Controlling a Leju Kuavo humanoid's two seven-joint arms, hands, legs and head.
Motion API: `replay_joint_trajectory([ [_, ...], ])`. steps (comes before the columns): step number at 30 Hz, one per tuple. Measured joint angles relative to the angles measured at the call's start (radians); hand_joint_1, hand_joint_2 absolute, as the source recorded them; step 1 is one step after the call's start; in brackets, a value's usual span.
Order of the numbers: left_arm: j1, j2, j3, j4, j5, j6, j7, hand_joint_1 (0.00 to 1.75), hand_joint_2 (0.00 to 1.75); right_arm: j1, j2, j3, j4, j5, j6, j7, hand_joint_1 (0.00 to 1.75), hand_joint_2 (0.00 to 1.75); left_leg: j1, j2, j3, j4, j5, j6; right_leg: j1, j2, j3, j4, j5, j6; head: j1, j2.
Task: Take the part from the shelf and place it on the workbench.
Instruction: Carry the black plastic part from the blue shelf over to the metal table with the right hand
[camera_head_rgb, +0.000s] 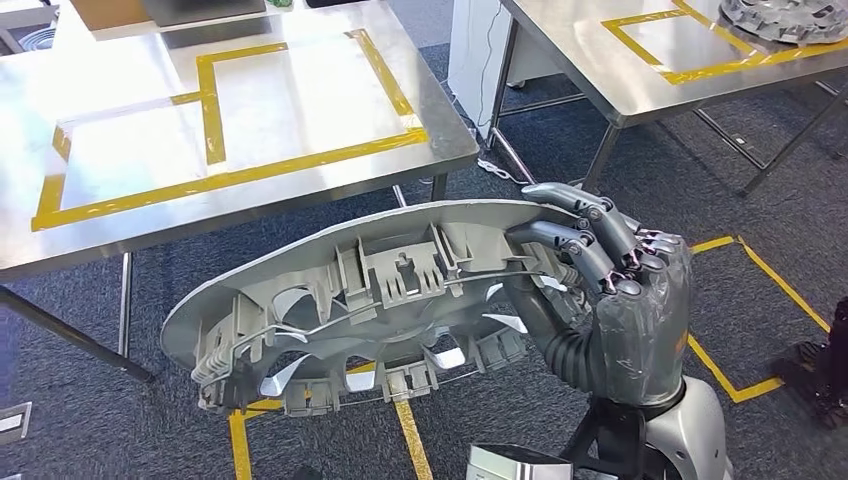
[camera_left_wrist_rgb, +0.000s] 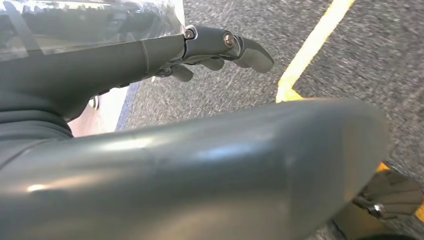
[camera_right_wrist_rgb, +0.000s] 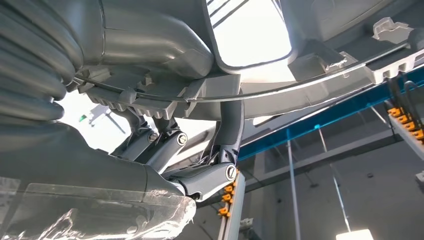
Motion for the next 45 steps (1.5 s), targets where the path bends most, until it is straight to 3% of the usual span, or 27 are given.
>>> replay_joint_trajectory([
  [3,-0.001,-0.001,0.000,0.000,0.000,0.000,0.000,0.00,1.75,0.000,0.000,0.000,0.000,0.000,0.000,0.000,1.75,1.75,-0.002,-0.025,0.002,0.001,0.000,-0.003,0.001,0.028,0.078,-0.186,0.104,-0.017,0.002,0.000],
  [5,-0.001,-0.003,0.000,0.000,0.000,0.000,0.001,0.00,1.75,-0.001,0.000,-0.001,0.000,0.000,0.000,0.000,1.75,1.75,0.000,-0.038,-0.003,0.001,0.001,-0.012,0.003,0.047,0.112,-0.265,0.124,-0.023,0.002,0.000],
  [7,0.000,-0.005,0.000,0.000,0.000,-0.001,0.002,0.00,1.75,-0.001,0.000,-0.001,0.000,0.000,0.000,0.000,1.75,1.75,0.003,-0.049,-0.006,-0.002,0.004,-0.025,0.006,0.043,0.115,-0.276,0.123,-0.025,0.002,0.000],
  [9,0.002,-0.004,0.000,0.000,0.000,0.000,0.004,0.00,1.75,-0.002,0.000,-0.002,0.000,0.000,0.000,0.000,1.75,1.75,0.003,-0.041,-0.012,0.009,-0.008,-0.036,0.003,0.029,0.124,-0.290,0.129,-0.033,0.000,0.000],
  [11,0.001,-0.003,0.000,0.000,0.000,0.000,0.006,0.00,1.75,-0.003,0.001,-0.002,0.000,0.000,0.000,0.000,1.75,1.75,0.003,-0.012,-0.045,0.088,-0.056,-0.045,-0.001,0.013,0.133,-0.300,0.132,-0.040,-0.010,0.000],
  [13,-0.001,-0.003,0.000,0.000,0.000,0.000,0.006,0.00,1.75,-0.004,0.001,-0.002,0.000,0.000,0.001,0.000,1.75,1.75,0.006,0.005,-0.101,0.213,-0.112,-0.054,-0.001,-0.004,0.136,-0.300,0.129,-0.044,-0.018,0.000],
  [14,0.000,-0.003,0.000,0.000,0.000,0.000,0.006,0.00,1.75,-0.003,0.001,-0.002,0.000,0.001,0.001,0.000,1.75,1.75,0.008,0.007,-0.119,0.253,-0.120,-0.057,-0.001,-0.011,0.137,-0.298,0.127,-0.044,-0.019,0.000],
  [15,0.001,-0.003,0.000,0.000,0.000,0.000,0.006,0.00,1.75,-0.003,0.001,-0.002,0.000,0.002,0.002,0.000,1.75,1.75,0.008,0.009,-0.120,0.255,-0.110,-0.060,-0.002,-0.018,0.137,-0.296,0.125,-0.043,-0.020,0.000],
  [17,0.002,-0.002,0.000,0.000,0.000,0.000,0.006,0.00,1.75,-0.003,0.001,-0.002,0.000,0.003,0.002,0.000,1.75,1.75,0.009,0.019,-0.070,0.156,-0.047,-0.061,-0.003,-0.030,0.140,-0.288,0.117,-0.037,-0.024,0.000],
  [19,0.000,-0.001,0.000,0.000,0.000,0.000,0.006,0.00,1.75,-0.004,0.001,-0.003,0.000,0.005,0.002,0.000,1.75,1.75,0.004,0.043,-0.012,0.043,-0.008,-0.053,0.001,-0.040,0.140,-0.279,0.108,-0.027,-0.029,0.000],
  [20,-0.001,-0.001,0.000,0.000,0.000,0.000,0.006,0.00,1.75,-0.005,0.001,-0.003,0.000,0.005,0.003,0.000,1.75,1.75,0.001,0.052,0.002,0.014,-0.005,-0.045,0.003,-0.045,0.140,-0.276,0.105,-0.022,-0.029,0.000],
  [23,0.001,0.000,0.000,0.000,0.001,0.000,0.005,0.00,1.75,-0.008,0.001,-0.004,0.000,0.006,0.003,0.000,1.75,1.75,-0.001,0.046,0.003,0.005,-0.007,-0.021,0.005,-0.056,0.139,-0.274,0.101,-0.008,-0.024,0.000],
  [24,0.002,0.000,0.000,0.000,0.001,0.000,0.005,0.00,1.75,-0.009,0.001,-0.004,0.000,0.006,0.003,0.000,1.75,1.75,0.001,0.041,0.003,0.004,-0.006,-0.015,0.004,-0.050,0.135,-0.264,0.092,-0.003,-0.023,0.000],
  [26,0.000,0.001,0.000,0.000,0.001,0.000,0.005,0.00,1.75,-0.010,0.000,-0.005,0.000,0.007,0.003,0.000,1.75,1.75,0.005,0.032,0.004,0.000,-0.003,-0.005,0.002,-0.024,0.101,-0.189,0.046,0.005,-0.015,0.000],
  [28,-0.002,0.000,0.000,0.000,0.001,-0.001,0.004,0.00,1.75,-0.010,0.000,-0.005,0.000,0.007,0.003,0.000,1.75,1.75,0.004,0.021,0.003,0.000,-0.003,0.000,0.001,-0.005,0.037,-0.059,-0.007,0.007,-0.006,0.000],
  [29,-0.001,0.000,0.000,0.000,0.001,-0.001,0.004,0.00,1.75,-0.010,0.000,-0.005,0.000,0.007,0.003,0.000,1.75,1.75,0.003,0.015,0.003,0.000,-0.003,0.001,0.001,-0.002,0.012,-0.013,-0.017,0.007,-0.003,0.000],
  [30,-0.001,0.000,0.000,0.000,0.001,-0.001,0.004,0.00,1.75,-0.010,0.000,-0.005,0.000,0.007,0.004,0.000,1.75,1.75,0.002,0.008,0.004,0.000,-0.003,0.002,0.001,-0.002,0.001,0.000,-0.007,0.005,-0.002,0.000],
  [31,-0.001,0.000,0.000,0.000,0.001,-0.001,0.005,0.00,1.75,-0.010,0.000,-0.005,0.000,0.007,0.004,0.000,1.75,1.75,0.001,0.000,0.005,0.000,-0.003,0.002,0.001,-0.001,0.008,-0.025,0.019,0.002,-0.001,0.000],
  [33,-0.001,-0.001,0.000,0.000,0.001,-0.001,0.005,0.00,1.75,-0.010,0.000,-0.005,0.000,0.007,0.005,0.000,1.75,1.75,0.000,-0.016,0.006,0.000,-0.004,0.000,0.002,0.016,0.059,-0.148,0.093,-0.009,0.002,0.000],
  [35,-0.002,-0.003,0.000,0.000,0.001,-0.001,0.005,0.00,1.75,-0.012,0.000,-0.005,0.000,0.007,0.005,0.000,1.75,1.75,0.000,-0.030,0.000,0.002,-0.003,-0.008,0.002,0.038,0.101,-0.247,0.126,-0.016,0.003,0.000],
  [38,0.000,-0.004,0.000,0.000,0.001,-0.001,0.004,0.00,1.75,-0.013,0.000,-0.005,0.000,0.007,0.006,0.000,1.75,1.75,0.005,-0.042,-0.008,0.000,0.001,-0.027,0.004,0.035,0.110,-0.276,0.126,-0.022,0.002,0.000],
  [40,0.001,-0.004,0.000,0.000,0.001,-0.001,0.005,0.00,1.75,-0.013,0.001,-0.005,0.000,0.007,0.008,0.000,1.75,1.75,0.004,-0.029,-0.017,0.022,-0.019,-0.038,-0.001,0.022,0.119,-0.288,0.129,-0.031,-0.004,0.000],
  [43,-0.001,-0.003,0.000,0.000,0.001,-0.001,0.005,0.00,1.75,-0.013,0.001,-0.005,0.000,0.007,0.008,0.000,1.75,1.75,0.006,0.003,-0.087,0.186,-0.101,-0.051,-0.003,0.000,0.128,-0.292,0.128,-0.040,-0.019,0.000],
  [45,0.000,-0.004,0.000,0.000,0.001,-0.001,0.005,0.00,1.75,-0.012,0.001,-0.005,0.000,0.007,0.008,0.000,1.75,1.75,0.008,0.008,-0.126,0.266,-0.118,-0.056,-0.002,-0.015,0.129,-0.288,0.124,-0.041,-0.022,0.000],
])
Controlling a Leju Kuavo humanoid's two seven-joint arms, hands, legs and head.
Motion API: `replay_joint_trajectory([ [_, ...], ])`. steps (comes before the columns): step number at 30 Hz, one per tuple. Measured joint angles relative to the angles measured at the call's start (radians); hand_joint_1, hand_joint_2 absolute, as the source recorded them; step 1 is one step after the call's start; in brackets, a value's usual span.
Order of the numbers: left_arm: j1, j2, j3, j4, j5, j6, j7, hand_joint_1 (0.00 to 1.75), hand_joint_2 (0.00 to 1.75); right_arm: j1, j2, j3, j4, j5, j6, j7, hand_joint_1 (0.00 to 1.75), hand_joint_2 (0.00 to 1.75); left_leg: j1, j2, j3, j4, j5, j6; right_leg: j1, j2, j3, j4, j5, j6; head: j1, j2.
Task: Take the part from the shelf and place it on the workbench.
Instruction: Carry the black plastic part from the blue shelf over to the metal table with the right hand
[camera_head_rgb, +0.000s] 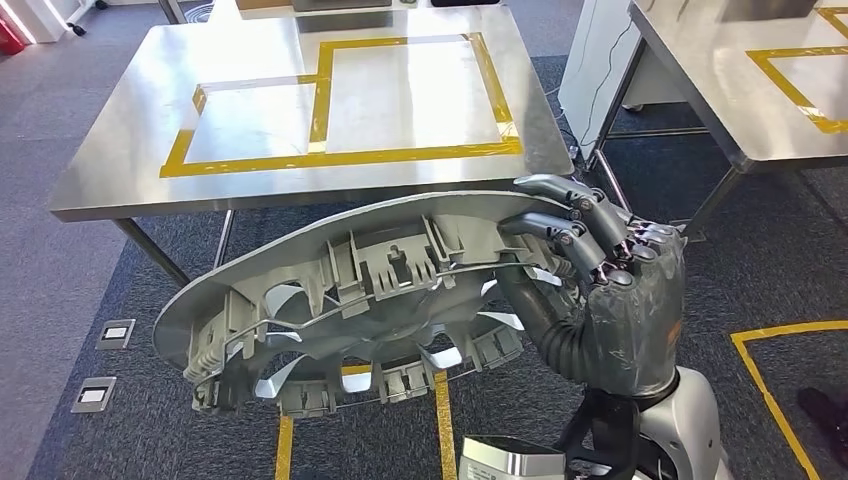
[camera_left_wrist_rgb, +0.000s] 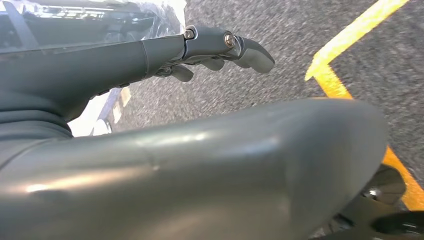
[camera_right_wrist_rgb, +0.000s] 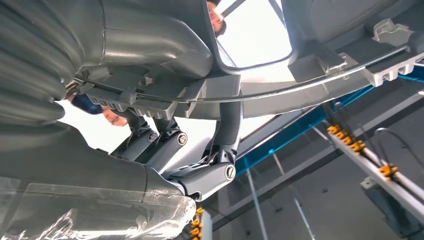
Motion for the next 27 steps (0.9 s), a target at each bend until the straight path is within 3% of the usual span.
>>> replay_joint_trajectory([
  [1,0.001,0.000,0.000,0.000,0.000,0.000,0.000,0.00,1.75,0.000,0.000,0.000,0.000,0.000,0.000,0.000,1.75,1.75,0.000,0.002,0.006,-0.013,0.019,-0.001,0.000,-0.006,0.001,0.002,-0.002,0.001,-0.001,0.000],
  [4,0.000,0.002,0.000,0.000,0.000,0.000,0.000,0.00,1.75,0.000,0.000,0.000,0.000,0.000,0.000,0.000,1.75,1.75,-0.004,0.031,0.093,-0.194,0.105,0.004,0.002,-0.021,0.006,0.011,-0.013,0.012,-0.007,0.000],
  [6,-0.002,0.002,0.000,0.000,0.000,0.000,0.000,0.00,1.75,-0.001,0.000,0.000,0.000,0.000,0.000,0.000,1.75,1.75,-0.010,0.051,0.122,-0.253,0.114,0.020,0.008,-0.029,0.005,0.016,-0.017,0.022,-0.009,0.000],
  [8,-0.001,0.001,0.000,0.000,0.000,0.000,-0.001,0.00,1.75,-0.001,0.000,0.000,0.000,0.000,0.000,0.000,1.75,1.75,-0.012,0.045,0.121,-0.256,0.115,0.036,0.010,-0.038,0.003,0.015,-0.017,0.032,-0.006,0.000],
  [10,0.001,0.002,0.000,0.000,-0.001,0.000,-0.001,0.00,1.75,-0.003,0.000,-0.001,0.000,0.000,0.001,0.000,1.75,1.75,-0.008,0.036,0.120,-0.261,0.120,0.049,0.007,-0.027,-0.005,0.036,-0.036,0.041,-0.001,0.000],
  [11,0.000,0.002,0.000,0.000,-0.001,-0.001,-0.001,0.00,1.75,-0.003,0.000,-0.001,0.000,0.000,0.001,0.000,1.75,1.75,-0.006,0.032,0.120,-0.263,0.122,0.055,0.006,-0.014,-0.020,0.073,-0.060,0.045,0.003,0.000],
  [13,-0.002,0.002,0.000,0.000,-0.001,-0.001,-0.001,0.00,1.75,-0.004,-0.001,-0.001,0.000,0.000,0.003,0.000,1.75,1.75,-0.005,0.025,0.119,-0.263,0.123,0.061,0.005,0.009,-0.080,0.202,-0.122,0.049,0.013,0.000],
  [15,-0.001,0.001,0.000,0.000,-0.001,-0.002,-0.001,0.00,1.75,-0.003,-0.001,-0.001,0.000,-0.003,0.005,0.000,1.75,1.75,-0.007,0.017,0.119,-0.263,0.123,0.062,0.005,0.013,-0.132,0.302,-0.149,0.048,0.019,0.000],
  [16,-0.001,0.001,0.000,0.000,-0.001,-0.002,-0.001,0.00,1.75,-0.003,-0.001,-0.001,0.001,-0.005,0.006,0.001,1.75,1.75,-0.008,0.013,0.120,-0.263,0.123,0.062,0.005,0.013,-0.133,0.300,-0.134,0.046,0.021,0.000],
  [17,-0.001,0.001,0.000,0.000,-0.001,-0.003,0.000,0.00,1.75,-0.003,-0.001,-0.001,0.001,-0.008,0.007,0.002,1.75,1.75,-0.009,0.009,0.121,-0.263,0.123,0.062,0.005,0.014,-0.116,0.257,-0.101,0.042,0.022,0.000],
  [18,-0.001,0.000,0.000,0.000,-0.001,-0.005,0.000,0.00,1.75,-0.004,-0.001,-0.001,0.001,-0.012,0.008,0.003,1.75,1.75,-0.010,0.005,0.122,-0.263,0.123,0.062,0.006,0.016,-0.084,0.186,-0.061,0.035,0.024,0.000],
  [20,-0.002,-0.001,0.000,0.000,-0.001,-0.010,0.001,0.00,1.75,-0.005,-0.001,-0.001,0.001,-0.017,0.009,0.004,1.75,1.75,-0.014,-0.001,0.120,-0.261,0.123,0.057,0.009,0.022,-0.025,0.058,-0.012,0.024,0.025,0.000],
  [22,-0.001,-0.002,0.000,0.000,0.000,-0.014,0.001,0.00,1.75,-0.006,-0.001,-0.001,0.001,-0.020,0.010,0.004,1.75,1.75,-0.016,-0.003,0.115,-0.259,0.121,0.053,0.011,0.026,-0.008,0.014,-0.007,0.027,0.023,0.000],
  [24,0.000,-0.001,0.000,0.000,0.002,-0.015,0.003,0.00,1.75,-0.005,0.000,-0.001,0.002,-0.021,0.011,0.005,1.75,1.75,-0.015,-0.003,0.115,-0.259,0.121,0.053,0.012,0.027,-0.009,0.009,-0.005,0.032,0.020,0.000],
  [27,0.000,-0.001,0.000,0.000,0.003,-0.015,0.006,0.00,1.75,-0.006,0.000,-0.001,0.003,-0.021,0.013,0.006,1.75,1.75,-0.014,-0.003,0.118,-0.265,0.124,0.049,0.013,0.027,-0.009,0.010,-0.006,0.027,0.018,0.000],
])
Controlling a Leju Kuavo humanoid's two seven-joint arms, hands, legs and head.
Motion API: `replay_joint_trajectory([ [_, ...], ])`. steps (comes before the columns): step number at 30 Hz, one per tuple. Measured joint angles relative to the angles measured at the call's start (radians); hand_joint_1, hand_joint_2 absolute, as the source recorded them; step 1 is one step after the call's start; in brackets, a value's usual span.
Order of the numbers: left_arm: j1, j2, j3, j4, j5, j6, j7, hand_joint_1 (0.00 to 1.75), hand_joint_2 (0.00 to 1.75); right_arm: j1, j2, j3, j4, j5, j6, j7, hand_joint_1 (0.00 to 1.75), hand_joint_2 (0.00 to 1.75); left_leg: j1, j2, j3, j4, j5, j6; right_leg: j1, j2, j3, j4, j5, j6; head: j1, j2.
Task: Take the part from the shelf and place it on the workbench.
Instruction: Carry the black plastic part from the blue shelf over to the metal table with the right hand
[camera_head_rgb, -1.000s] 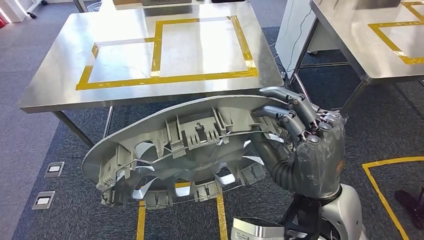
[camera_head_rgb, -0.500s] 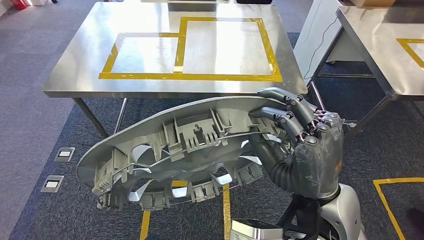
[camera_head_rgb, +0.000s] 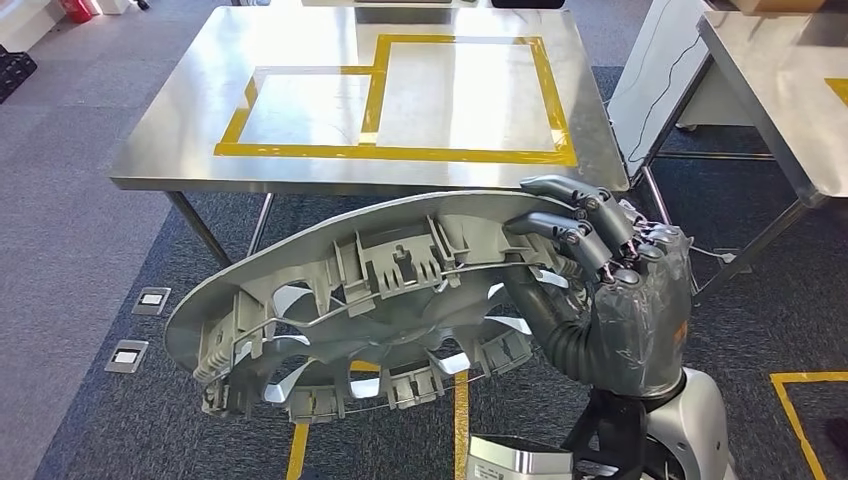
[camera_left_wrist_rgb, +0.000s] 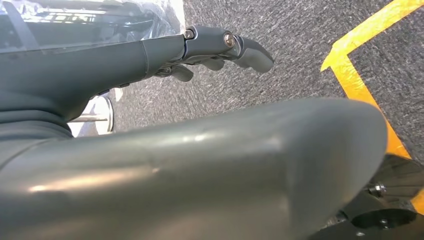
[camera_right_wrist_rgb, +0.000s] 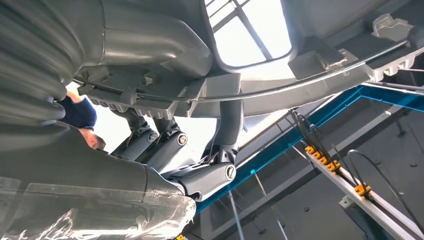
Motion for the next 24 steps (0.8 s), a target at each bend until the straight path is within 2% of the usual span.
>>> replay_joint_trajectory([
  [6,0.000,0.000,0.000,0.000,0.000,0.000,0.006,0.00,1.75,-0.001,0.000,0.000,0.000,0.000,0.001,0.000,1.75,1.75,0.002,0.000,0.002,-0.005,0.002,-0.007,0.002,0.000,0.000,0.001,-0.001,-0.006,0.000,0.000],
  [10,0.000,0.001,0.000,0.000,-0.001,-0.001,0.012,0.00,1.75,-0.007,0.001,0.000,0.000,-0.001,0.002,0.000,1.75,1.75,-0.002,0.000,0.002,-0.004,-0.002,0.004,-0.003,-0.001,0.003,-0.006,0.001,0.001,-0.002,0.000],
  [12,0.000,-0.001,0.000,0.000,-0.003,-0.002,0.014,0.00,1.75,-0.012,0.002,-0.001,0.000,-0.002,0.002,0.000,1.75,1.75,0.004,0.000,0.015,-0.025,0.006,0.009,-0.002,-0.001,0.003,0.002,-0.008,0.006,-0.003,0.000],
  [14,-0.001,-0.002,0.000,0.000,-0.004,-0.002,0.015,0.00,1.75,-0.019,0.003,-0.001,0.000,-0.004,0.002,0.000,1.75,1.75,0.012,0.001,0.028,-0.042,0.011,0.012,-0.003,0.000,-0.029,0.074,-0.048,0.013,0.002,0.000],
  [16,-0.002,-0.001,0.000,0.000,-0.004,-0.002,0.015,0.00,1.75,-0.023,0.003,-0.001,0.000,-0.006,0.004,0.000,1.75,1.75,0.013,0.002,0.032,-0.043,0.007,0.012,-0.010,0.000,-0.096,0.202,-0.101,0.022,0.007,0.000],
  [17,-0.001,-0.001,0.000,0.000,-0.004,-0.003,0.015,0.00,1.75,-0.024,0.003,-0.001,0.000,-0.007,0.005,0.000,1.75,1.75,0.015,0.001,0.034,-0.042,0.003,0.011,-0.015,-0.001,-0.122,0.247,-0.111,0.027,0.008,0.000],
  [18,0.000,-0.001,0.000,0.000,-0.005,-0.003,0.015,0.00,1.75,-0.025,0.003,-0.001,0.000,-0.008,0.007,0.000,1.75,1.75,0.016,0.000,0.037,-0.040,-0.002,0.008,-0.019,-0.001,-0.133,0.258,-0.100,0.032,0.009,0.000],
  [19,0.001,-0.002,0.000,0.000,-0.005,-0.003,0.015,0.00,1.75,-0.026,0.003,-0.001,0.000,-0.008,0.008,0.000,1.75,1.75,0.019,-0.001,0.041,-0.037,-0.008,0.003,-0.023,-0.001,-0.122,0.228,-0.071,0.036,0.009,0.000],
  [20,0.002,-0.002,0.000,0.000,-0.006,-0.003,0.015,0.00,1.75,-0.028,0.003,-0.001,0.000,-0.008,0.009,0.001,1.75,1.75,0.023,-0.002,0.047,-0.033,-0.015,-0.003,-0.027,-0.002,-0.095,0.165,-0.030,0.040,0.009,0.000],
  [21,0.002,-0.001,0.000,0.000,-0.007,-0.003,0.015,0.00,1.75,-0.031,0.003,-0.001,0.001,-0.008,0.011,0.001,1.75,1.75,0.025,-0.003,0.051,-0.028,-0.023,-0.011,-0.028,-0.001,-0.062,0.099,-0.003,0.044,0.011,0.000],
  [22,0.001,-0.001,0.000,0.000,-0.007,-0.003,0.015,0.00,1.75,-0.034,0.003,-0.001,0.001,-0.008,0.012,0.002,1.75,1.75,0.026,-0.003,0.054,-0.022,-0.031,-0.019,-0.028,0.001,-0.035,0.046,0.014,0.042,0.014,0.000],
  [23,0.000,-0.001,0.000,0.000,-0.008,-0.003,0.015,0.00,1.75,-0.036,0.003,-0.001,0.001,-0.008,0.013,0.003,1.75,1.75,0.027,-0.004,0.056,-0.018,-0.037,-0.026,-0.027,0.003,-0.019,0.015,0.017,0.037,0.016,0.000],
  [24,0.000,0.000,0.000,0.000,-0.008,-0.002,0.015,0.00,1.75,-0.038,0.004,-0.001,0.002,-0.009,0.014,0.005,1.75,1.75,0.026,-0.004,0.057,-0.018,-0.041,-0.033,-0.024,0.005,-0.014,0.008,0.007,0.028,0.017,0.000],
])
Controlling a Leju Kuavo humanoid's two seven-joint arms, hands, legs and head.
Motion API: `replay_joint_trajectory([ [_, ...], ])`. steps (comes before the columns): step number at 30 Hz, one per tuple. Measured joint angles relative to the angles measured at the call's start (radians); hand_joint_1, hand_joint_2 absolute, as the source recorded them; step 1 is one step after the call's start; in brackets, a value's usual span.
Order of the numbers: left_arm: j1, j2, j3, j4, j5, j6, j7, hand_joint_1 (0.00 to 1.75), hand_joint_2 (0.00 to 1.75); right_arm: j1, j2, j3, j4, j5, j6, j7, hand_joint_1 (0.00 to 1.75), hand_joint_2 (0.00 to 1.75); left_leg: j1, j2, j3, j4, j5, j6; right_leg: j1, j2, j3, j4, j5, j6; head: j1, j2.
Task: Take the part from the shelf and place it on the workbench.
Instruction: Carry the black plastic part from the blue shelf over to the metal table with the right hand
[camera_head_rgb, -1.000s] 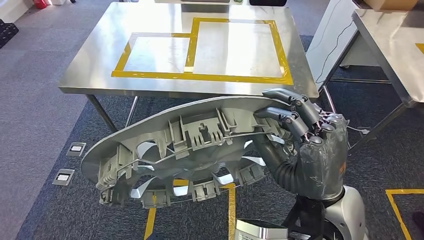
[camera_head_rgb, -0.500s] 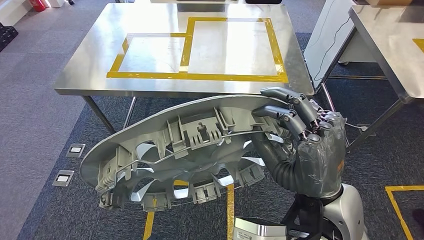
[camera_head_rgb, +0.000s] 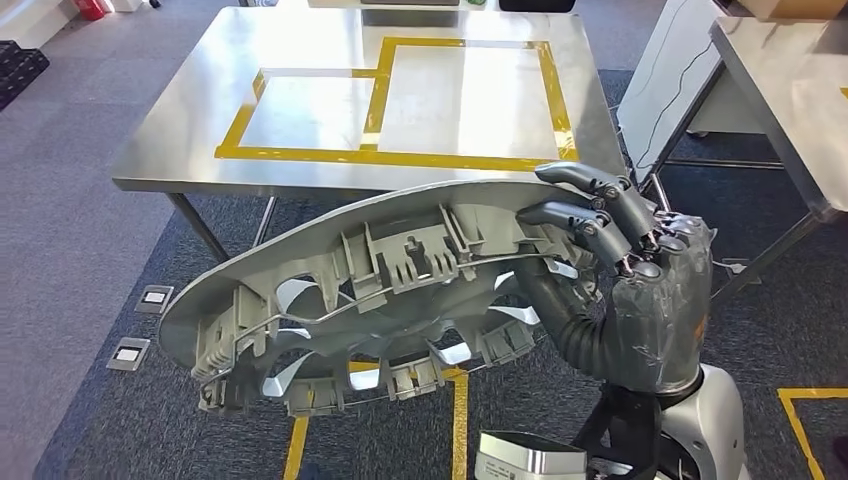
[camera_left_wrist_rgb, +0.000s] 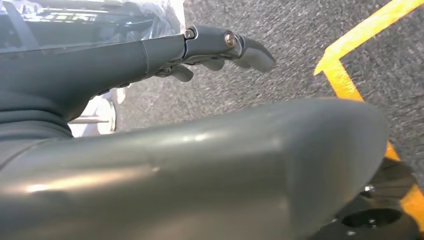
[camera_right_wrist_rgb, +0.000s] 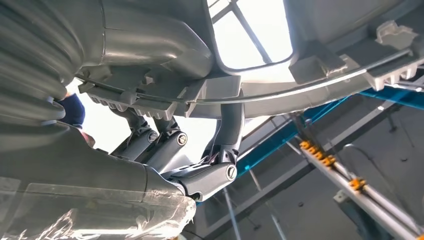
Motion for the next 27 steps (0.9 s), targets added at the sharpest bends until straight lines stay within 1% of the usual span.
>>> replay_joint_trajectory([
  [1,0.000,0.000,0.000,0.000,0.000,0.000,0.000,0.00,1.75,-0.002,0.000,0.000,0.000,0.000,0.001,0.001,1.75,1.75,0.000,0.000,0.002,-0.001,-0.002,-0.005,0.001,0.000,0.000,-0.001,-0.003,-0.011,-0.001,0.000],
  [3,0.000,-0.001,0.000,0.000,0.000,0.000,0.000,0.00,1.75,-0.006,0.001,0.000,0.000,0.000,0.002,0.003,1.75,1.75,0.002,0.003,0.003,0.004,-0.013,-0.015,0.000,-0.001,0.008,-0.002,-0.011,-0.027,-0.008,0.000],
  [4,-0.001,-0.001,0.000,0.000,0.000,0.000,0.000,0.00,1.75,-0.008,0.002,0.000,0.000,0.000,0.003,0.003,1.75,1.75,0.003,0.005,-0.007,0.029,-0.025,-0.018,-0.001,-0.003,0.016,-0.003,-0.016,-0.034,-0.013,0.000],
  [5,-0.001,0.000,0.000,0.000,0.000,0.000,0.000,0.00,1.75,-0.010,0.003,0.000,0.000,0.000,0.004,0.003,1.75,1.75,0.003,0.008,-0.029,0.076,-0.044,-0.020,-0.001,-0.006,0.025,-0.005,-0.021,-0.041,-0.018,0.000],
  [6,-0.002,0.000,0.000,0.000,0.000,0.000,0.000,0.00,1.75,-0.011,0.003,0.000,0.000,0.000,0.004,0.004,1.75,1.75,0.002,0.010,-0.062,0.145,-0.067,-0.020,0.000,-0.008,0.034,-0.006,-0.029,-0.046,-0.024,0.000],
  [7,-0.001,0.000,0.000,0.000,0.000,0.000,0.000,0.00,1.75,-0.012,0.003,0.000,0.001,-0.001,0.004,0.004,1.75,1.75,0.001,0.010,-0.104,0.220,-0.089,-0.019,0.002,-0.009,0.042,-0.006,-0.037,-0.049,-0.029,0.000],
  [8,0.001,0.000,0.000,0.000,0.000,0.000,0.000,0.00,1.75,-0.012,0.003,0.000,0.002,-0.001,0.005,0.004,1.75,1.75,0.001,0.011,-0.143,0.278,-0.098,-0.017,0.005,-0.009,0.052,-0.006,-0.045,-0.050,-0.032,0.000],
  [9,0.003,0.000,0.000,0.000,0.000,0.000,0.000,0.00,1.75,-0.011,0.003,0.001,0.003,-0.001,0.005,0.005,1.75,1.75,-0.001,0.011,-0.169,0.304,-0.087,-0.014,0.007,-0.009,0.064,-0.006,-0.055,-0.050,-0.033,0.000],
  [10,0.005,0.000,0.000,0.000,0.000,0.001,0.000,0.00,1.75,-0.011,0.003,0.001,0.003,-0.001,0.005,0.006,1.75,1.75,-0.003,0.011,-0.177,0.289,-0.052,-0.009,0.009,-0.008,0.079,-0.006,-0.066,-0.050,-0.035,0.000],
  [11,0.006,0.000,0.000,0.000,0.000,0.001,0.000,0.00,1.75,-0.012,0.003,0.001,0.004,-0.001,0.005,0.006,1.75,1.75,-0.006,0.011,-0.168,0.238,0.001,-0.002,0.011,-0.008,0.096,-0.006,-0.078,-0.048,-0.038,0.000],
  [12,0.006,0.000,0.000,0.000,0.000,0.001,0.000,0.00,1.75,-0.012,0.003,0.001,0.004,-0.001,0.005,0.007,1.75,1.75,-0.010,0.012,-0.152,0.181,0.046,0.007,0.011,-0.008,0.113,-0.008,-0.090,-0.046,-0.039,0.000],
  [13,0.006,0.001,0.000,0.001,0.000,0.001,0.000,0.00,1.75,-0.013,0.003,0.001,0.005,-0.001,0.005,0.007,1.75,1.75,-0.015,0.013,-0.133,0.132,0.079,0.016,0.012,-0.008,0.126,-0.010,-0.100,-0.043,-0.038,0.000],
  [14,0.006,0.001,0.000,0.001,-0.001,0.002,-0.001,0.00,1.75,-0.014,0.004,0.001,0.006,-0.001,0.005,0.008,1.75,1.75,-0.021,0.014,-0.118,0.098,0.091,0.024,0.012,-0.008,0.134,-0.013,-0.107,-0.037,-0.038,0.000],
  [16,0.006,0.000,0.000,0.002,-0.004,0.002,-0.002,0.00,1.75,-0.015,0.004,0.000,0.007,-0.002,0.005,0.010,1.75,1.75,-0.029,0.016,-0.102,0.073,0.075,0.038,0.012,-0.008,0.138,-0.017,-0.109,-0.025,-0.038,0.000],
  [17,0.005,0.000,0.000,0.001,-0.005,0.002,-0.001,0.00,1.75,-0.015,0.004,0.000,0.007,-0.002,0.005,0.011,1.75,1.75,-0.029,0.017,-0.091,0.054,0.062,0.044,0.012,-0.009,0.136,-0.014,-0.105,-0.018,-0.040,0.000],
  [18,0.005,0.001,0.000,0.001,-0.006,0.002,-0.001,0.00,1.75,-0.016,0.004,0.000,0.007,-0.002,0.005,0.011,1.75,1.75,-0.026,0.016,-0.080,0.037,0.053,0.048,0.012,-0.010,0.130,-0.001,-0.101,-0.013,-0.040,0.000],
  [19,0.004,0.001,0.000,0.001,-0.008,0.003,-0.001,0.00,1.75,-0.017,0.004,0.000,0.007,-0.002,0.005,0.011,1.75,1.75,-0.022,0.015,-0.066,0.021,0.045,0.052,0.012,-0.010,0.112,0.028,-0.099,-0.008,-0.038,0.000],
  [20,0.004,0.001,0.000,0.000,-0.008,0.003,-0.002,0.00,1.75,-0.018,0.004,0.000,0.007,-0.002,0.005,0.011,1.75,1.75,-0.019,0.014,-0.053,0.008,0.039,0.054,0.012,-0.009,0.083,0.075,-0.106,-0.003,-0.034,0.000],
  [21,0.004,0.001,0.000,0.000,-0.009,0.003,-0.002,0.00,1.75,-0.019,0.004,0.000,0.009,-0.002,0.005,0.012,1.75,1.75,-0.017,0.011,-0.044,0.004,0.035,0.056,0.010,-0.009,0.043,0.132,-0.123,0.000,-0.028,0.000],
  [22,0.006,0.000,0.000,0.000,-0.009,0.002,-0.002,0.00,1.75,-0.020,0.004,0.000,0.010,-0.002,0.005,0.012,1.75,1.75,-0.016,0.010,-0.036,0.002,0.028,0.057,0.008,-0.009,-0.001,0.189,-0.147,0.004,-0.023,0.000],
  [23,0.009,0.000,0.000,0.000,-0.009,0.002,-0.002,0.00,1.75,-0.019,0.003,0.000,0.012,-0.002,0.005,0.013,1.75,1.75,-0.017,0.008,-0.028,0.001,0.020,0.057,0.007,-0.009,-0.040,0.232,-0.168,0.007,-0.020,0.000],
  [24,0.012,0.000,0.000,0.001,-0.009,0.002,-0.002,0.00,1.75,-0.019,0.003,0.000,0.014,-0.002,0.005,0.013,1.75,1.75,-0.017,0.007,-0.018,0.001,0.012,0.057,0.007,-0.009,-0.068,0.250,-0.173,0.008,-0.018,0.000],
  [25,0.015,-0.001,0.000,0.001,-0.009,0.002,-0.002,0.00,1.75,-0.019,0.003,0.000,0.015,-0.002,0.005,0.013,1.75,1.75,-0.018,0.005,-0.006,0.001,0.002,0.056,0.008,-0.009,-0.082,0.238,-0.156,0.007,-0.017,0.000],
  [26,0.017,0.000,0.000,0.001,-0.009,0.002,-0.001,0.00,1.75,-0.018,0.003,0.000,0.016,-0.002,0.005,0.014,1.75,1.75,-0.018,0.004,0.007,0.001,-0.007,0.054,0.009,-0.009,-0.082,0.193,-0.114,0.003,-0.015,0.000],
  [27,0.018,-0.001,0.000,0.001,-0.009,0.003,-0.001,0.00,1.75,-0.019,0.003,0.000,0.017,-0.002,0.005,0.014,1.75,1.75,-0.019,0.003,0.018,0.001,-0.016,0.052,0.012,-0.009,-0.074,0.127,-0.054,-0.004,-0.014,0.000],
])
